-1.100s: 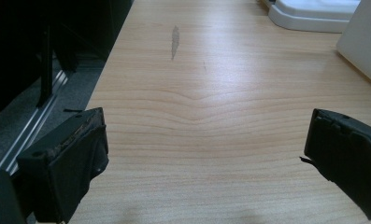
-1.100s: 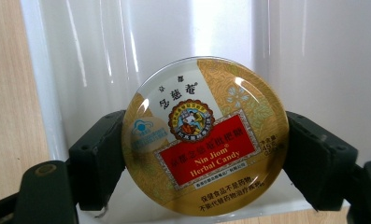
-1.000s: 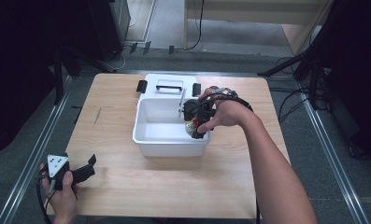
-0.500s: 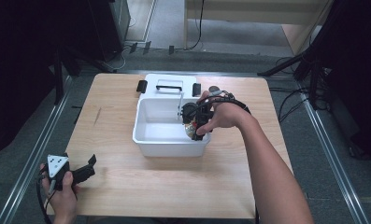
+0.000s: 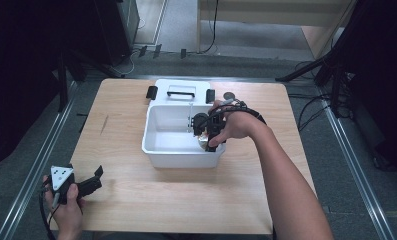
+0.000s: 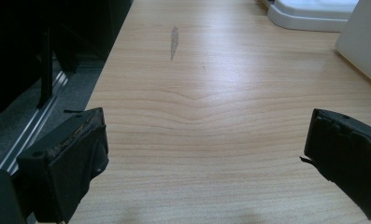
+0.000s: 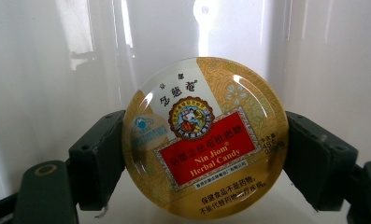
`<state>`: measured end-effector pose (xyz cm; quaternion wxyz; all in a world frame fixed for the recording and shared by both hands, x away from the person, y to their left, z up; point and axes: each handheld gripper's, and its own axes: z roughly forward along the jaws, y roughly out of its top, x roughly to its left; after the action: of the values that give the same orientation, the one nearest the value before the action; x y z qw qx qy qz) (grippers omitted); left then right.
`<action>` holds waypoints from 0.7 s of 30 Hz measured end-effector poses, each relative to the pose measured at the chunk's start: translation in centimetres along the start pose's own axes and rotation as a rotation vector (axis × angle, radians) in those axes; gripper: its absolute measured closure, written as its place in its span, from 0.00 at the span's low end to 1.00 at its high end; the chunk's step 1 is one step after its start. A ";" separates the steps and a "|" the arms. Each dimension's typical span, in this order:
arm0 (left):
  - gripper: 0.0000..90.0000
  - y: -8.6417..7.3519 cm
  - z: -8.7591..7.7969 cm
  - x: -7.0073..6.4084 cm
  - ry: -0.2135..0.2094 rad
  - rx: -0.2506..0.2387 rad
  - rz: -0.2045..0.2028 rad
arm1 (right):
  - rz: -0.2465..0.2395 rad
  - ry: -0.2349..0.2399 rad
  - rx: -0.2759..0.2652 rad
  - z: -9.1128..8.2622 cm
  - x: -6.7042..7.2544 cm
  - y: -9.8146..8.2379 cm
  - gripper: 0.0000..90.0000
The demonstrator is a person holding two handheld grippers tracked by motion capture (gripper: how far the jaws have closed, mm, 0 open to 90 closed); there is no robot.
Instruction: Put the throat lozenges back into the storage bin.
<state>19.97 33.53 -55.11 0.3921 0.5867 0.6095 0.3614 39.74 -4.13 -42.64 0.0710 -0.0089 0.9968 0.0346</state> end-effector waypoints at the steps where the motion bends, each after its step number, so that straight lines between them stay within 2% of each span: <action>1: 0.00 0.0 0.0 0.0 0.001 -0.001 0.000 | -0.002 -0.001 -0.001 0.1 0.0 0.0 0.23; 6: 0.00 0.0 0.0 0.0 0.000 -0.001 0.000 | 0.007 -0.003 0.013 0.3 0.1 0.1 0.23; 11: 0.00 0.0 0.0 0.0 0.001 -0.001 0.000 | -0.005 0.001 0.019 0.6 -0.1 0.3 0.23; 21: 0.00 0.0 0.0 0.0 0.001 -0.001 0.000 | 0.044 0.027 0.036 1.1 -0.5 0.4 0.23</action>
<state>19.98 33.52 -55.11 0.3922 0.5863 0.6095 0.3618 40.33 -3.68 -43.67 0.0567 0.0137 0.9981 0.0180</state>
